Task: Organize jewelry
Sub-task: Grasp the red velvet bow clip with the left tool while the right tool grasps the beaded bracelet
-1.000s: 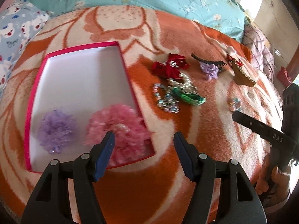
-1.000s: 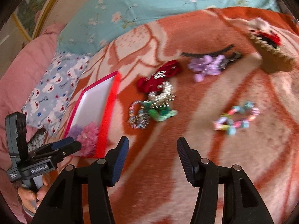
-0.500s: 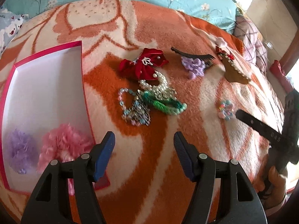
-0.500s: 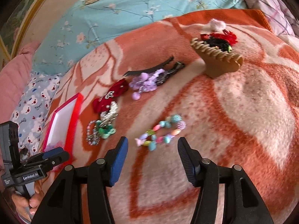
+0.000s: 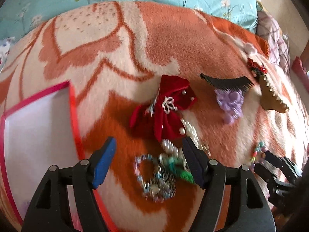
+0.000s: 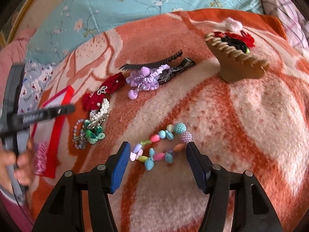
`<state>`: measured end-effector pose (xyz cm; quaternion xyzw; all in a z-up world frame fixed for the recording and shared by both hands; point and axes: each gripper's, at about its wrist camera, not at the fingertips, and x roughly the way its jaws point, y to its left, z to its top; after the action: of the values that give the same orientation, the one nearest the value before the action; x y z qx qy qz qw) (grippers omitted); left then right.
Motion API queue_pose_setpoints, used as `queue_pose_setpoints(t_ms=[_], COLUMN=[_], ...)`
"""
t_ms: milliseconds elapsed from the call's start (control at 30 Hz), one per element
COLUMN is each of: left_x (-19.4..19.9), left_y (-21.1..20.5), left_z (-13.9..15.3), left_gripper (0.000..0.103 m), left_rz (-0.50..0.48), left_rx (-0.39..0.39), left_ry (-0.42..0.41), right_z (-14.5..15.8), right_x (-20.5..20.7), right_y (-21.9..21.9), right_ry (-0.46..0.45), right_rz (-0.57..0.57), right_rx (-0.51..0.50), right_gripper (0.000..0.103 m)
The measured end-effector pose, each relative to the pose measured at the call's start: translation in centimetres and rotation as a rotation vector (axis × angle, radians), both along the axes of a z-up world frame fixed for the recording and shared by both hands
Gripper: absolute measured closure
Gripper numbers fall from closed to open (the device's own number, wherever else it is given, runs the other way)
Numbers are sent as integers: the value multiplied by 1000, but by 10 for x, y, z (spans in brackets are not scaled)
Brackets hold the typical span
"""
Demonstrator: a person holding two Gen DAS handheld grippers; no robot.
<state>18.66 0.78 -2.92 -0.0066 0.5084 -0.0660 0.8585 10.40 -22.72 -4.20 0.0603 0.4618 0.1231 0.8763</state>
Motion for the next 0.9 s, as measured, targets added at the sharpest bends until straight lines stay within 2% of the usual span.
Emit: queue_pose_setpoints(t_ms=[33,100,133,367,433,467,500,533,667,900], left_x=[6,18,24,63,67,67,67,66,54,16], left_y=[-1,-5,-6,-23,-28,-30,-31,-32,-31,-7], left_z=[-3,-9,-12,-34,-36,-37,-39,-38,-28,8], left_gripper=[31,30,30,30,38,54,60,61,67,67], left_rz=[-6,-19,-25,-67,-85,-98,-116,-117,-123,-92], left_rx=[11,30,34,55,63,48,17,23,11,-72], left_ry=[8,18,23,70,64,67,79,72,48,-9], right_z=[-1,-3,-4,1,3,5,6,6,13,33], right_x=[2,9,14,38,42,44,45,45,45,42], right_y=[1,5,6,4,3,2,2,2,0,5], right_ry=[-2,3,9,-18,-23,-29,-31,-31,-42,-70], right_rz=[2,11,15,0,-4,-4,-3,-3,0,26], right_rx=[-13,-44,-50,8,26,43,57,65,116,161], right_gripper=[51,86,93,95,95,95,95,95,95,95])
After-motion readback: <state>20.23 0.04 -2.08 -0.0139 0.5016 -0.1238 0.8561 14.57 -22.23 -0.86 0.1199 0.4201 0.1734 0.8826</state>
